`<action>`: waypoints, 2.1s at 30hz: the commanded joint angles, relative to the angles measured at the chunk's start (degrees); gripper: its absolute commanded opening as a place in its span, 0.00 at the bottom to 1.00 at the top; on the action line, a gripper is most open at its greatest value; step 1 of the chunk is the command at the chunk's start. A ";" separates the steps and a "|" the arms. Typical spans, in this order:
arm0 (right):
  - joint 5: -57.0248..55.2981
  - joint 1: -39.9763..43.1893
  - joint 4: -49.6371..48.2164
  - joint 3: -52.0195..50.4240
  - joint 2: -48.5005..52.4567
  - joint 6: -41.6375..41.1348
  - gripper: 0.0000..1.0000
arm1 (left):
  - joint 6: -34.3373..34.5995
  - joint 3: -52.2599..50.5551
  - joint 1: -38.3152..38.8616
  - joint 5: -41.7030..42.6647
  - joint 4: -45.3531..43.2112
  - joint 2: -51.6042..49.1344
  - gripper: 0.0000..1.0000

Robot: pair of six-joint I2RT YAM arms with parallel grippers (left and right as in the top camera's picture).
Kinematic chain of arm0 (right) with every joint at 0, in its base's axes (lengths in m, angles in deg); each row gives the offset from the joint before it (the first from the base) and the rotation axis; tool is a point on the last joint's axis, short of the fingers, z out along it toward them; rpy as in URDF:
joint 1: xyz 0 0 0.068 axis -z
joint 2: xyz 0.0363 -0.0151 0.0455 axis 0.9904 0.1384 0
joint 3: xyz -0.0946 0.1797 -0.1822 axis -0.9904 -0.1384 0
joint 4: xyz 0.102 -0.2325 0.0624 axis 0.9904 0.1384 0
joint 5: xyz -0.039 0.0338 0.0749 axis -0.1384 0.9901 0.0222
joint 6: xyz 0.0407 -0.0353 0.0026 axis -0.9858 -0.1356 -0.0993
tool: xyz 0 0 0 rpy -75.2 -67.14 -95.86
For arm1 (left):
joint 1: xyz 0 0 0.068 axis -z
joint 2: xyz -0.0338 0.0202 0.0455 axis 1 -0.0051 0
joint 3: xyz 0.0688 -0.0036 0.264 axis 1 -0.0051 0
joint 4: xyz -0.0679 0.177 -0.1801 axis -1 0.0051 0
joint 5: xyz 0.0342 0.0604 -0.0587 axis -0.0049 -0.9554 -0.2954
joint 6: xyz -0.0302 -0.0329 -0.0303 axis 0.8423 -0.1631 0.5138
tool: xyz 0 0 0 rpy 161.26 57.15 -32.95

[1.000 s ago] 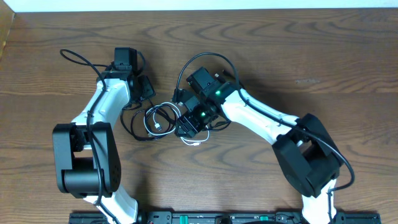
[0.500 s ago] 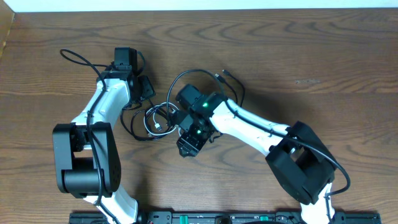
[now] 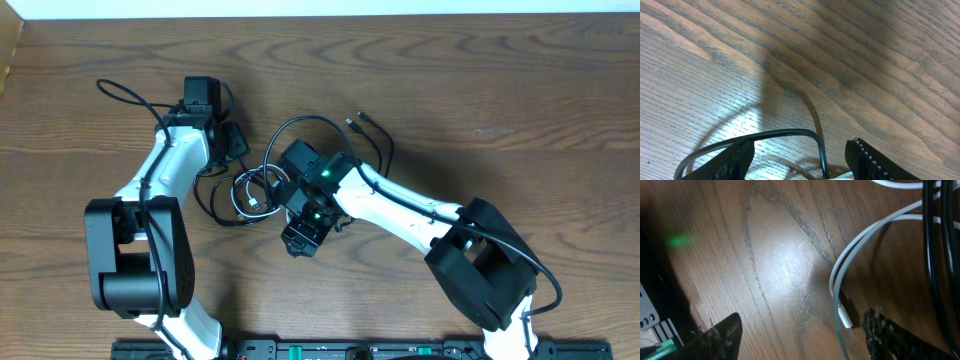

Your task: Untangle cables

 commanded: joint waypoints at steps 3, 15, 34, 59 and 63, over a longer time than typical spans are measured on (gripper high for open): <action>0.59 -0.22 -0.15 0.00 1.25 2.27 0.75 | 0.52 -0.11 -0.04 -0.15 0.00 -0.52 0.63; 6.99 3.54 -0.63 0.11 2.84 2.21 0.01 | 0.52 -0.11 -0.04 -0.15 -0.07 -0.52 0.63; 4.52 5.53 -1.33 10.43 -14.80 3.63 0.01 | 0.50 -0.11 -0.04 2.45 -0.46 -0.52 0.79; -18.99 5.53 -10.80 10.45 -40.19 6.16 0.01 | 0.50 -0.11 -0.04 2.45 -0.63 -0.52 0.80; -22.71 5.53 -10.86 10.45 -43.71 6.16 0.01 | 0.50 -0.11 -0.04 2.45 -0.63 -0.52 0.80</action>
